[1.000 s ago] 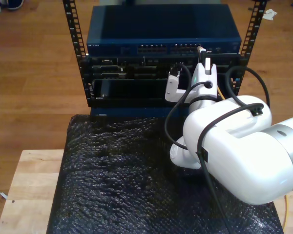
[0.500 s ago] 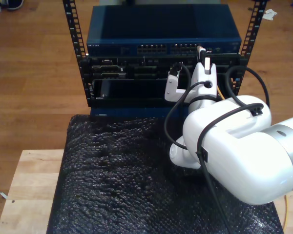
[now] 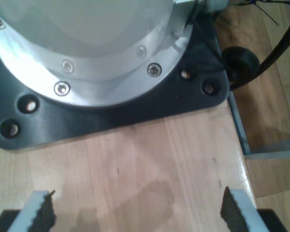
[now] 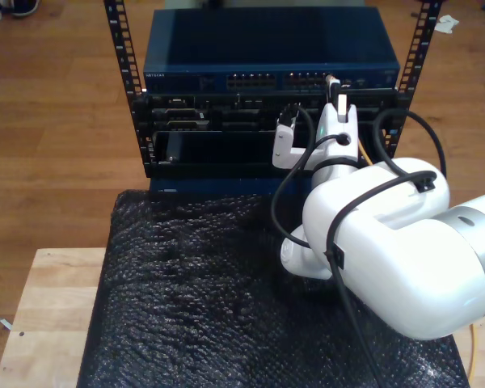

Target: Grab the cable and plug it in

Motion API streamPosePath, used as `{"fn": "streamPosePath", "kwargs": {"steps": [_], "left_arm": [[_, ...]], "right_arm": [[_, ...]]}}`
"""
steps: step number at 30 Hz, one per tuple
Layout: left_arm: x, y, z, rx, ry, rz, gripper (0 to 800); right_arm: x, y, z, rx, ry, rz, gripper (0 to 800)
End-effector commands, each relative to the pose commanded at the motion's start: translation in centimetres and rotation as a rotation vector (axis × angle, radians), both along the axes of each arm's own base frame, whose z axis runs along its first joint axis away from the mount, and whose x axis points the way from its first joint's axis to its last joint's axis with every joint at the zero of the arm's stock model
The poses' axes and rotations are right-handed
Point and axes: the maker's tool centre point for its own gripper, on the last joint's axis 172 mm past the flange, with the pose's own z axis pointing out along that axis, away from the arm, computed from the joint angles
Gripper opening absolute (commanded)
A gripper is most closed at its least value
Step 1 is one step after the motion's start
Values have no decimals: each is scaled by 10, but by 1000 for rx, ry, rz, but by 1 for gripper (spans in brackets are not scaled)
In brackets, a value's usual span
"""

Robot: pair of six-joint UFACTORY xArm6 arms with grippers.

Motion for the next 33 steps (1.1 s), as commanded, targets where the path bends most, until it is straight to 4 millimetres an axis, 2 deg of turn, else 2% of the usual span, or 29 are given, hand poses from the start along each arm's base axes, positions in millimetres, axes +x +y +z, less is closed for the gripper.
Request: {"fn": "streamPosePath", "kwargs": {"steps": [26, 33], "left_arm": [[0, 0, 0, 0, 0, 0, 800], [0, 0, 0, 0, 0, 0, 800]], "right_arm": [[6, 2, -1, 6, -6, 3, 0], [8, -3, -2, 5, -6, -5, 0]]}}
